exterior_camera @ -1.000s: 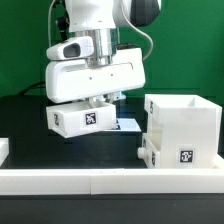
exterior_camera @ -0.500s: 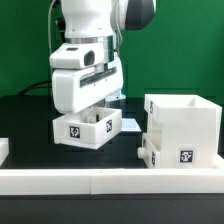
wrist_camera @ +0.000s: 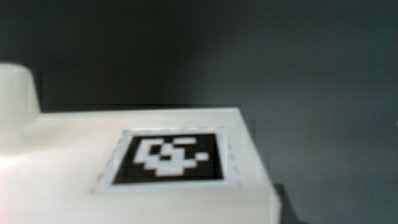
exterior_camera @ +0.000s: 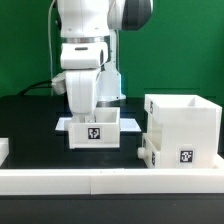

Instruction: Assemble drawer

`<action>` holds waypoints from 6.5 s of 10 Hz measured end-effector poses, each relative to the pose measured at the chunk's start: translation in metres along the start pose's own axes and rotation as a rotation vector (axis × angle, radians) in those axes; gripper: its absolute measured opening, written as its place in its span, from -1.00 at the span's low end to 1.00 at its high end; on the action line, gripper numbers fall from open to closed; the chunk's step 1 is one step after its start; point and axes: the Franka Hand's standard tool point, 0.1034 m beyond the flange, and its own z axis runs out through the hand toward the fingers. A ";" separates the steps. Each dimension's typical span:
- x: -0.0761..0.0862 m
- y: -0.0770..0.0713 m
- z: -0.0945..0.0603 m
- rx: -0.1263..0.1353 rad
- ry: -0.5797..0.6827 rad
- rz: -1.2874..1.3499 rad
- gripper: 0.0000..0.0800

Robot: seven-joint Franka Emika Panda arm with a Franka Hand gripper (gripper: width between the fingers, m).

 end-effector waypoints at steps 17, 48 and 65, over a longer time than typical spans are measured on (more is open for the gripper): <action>0.020 0.041 -0.009 -0.057 -0.009 -0.032 -0.89; 0.053 0.034 0.004 -0.037 0.006 -0.018 -0.89; 0.075 0.045 -0.024 -0.070 -0.011 0.004 0.08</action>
Offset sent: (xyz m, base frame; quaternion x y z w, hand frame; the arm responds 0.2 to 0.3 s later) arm 0.0000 0.0000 0.0000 0.0000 0.0000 0.0000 1.0000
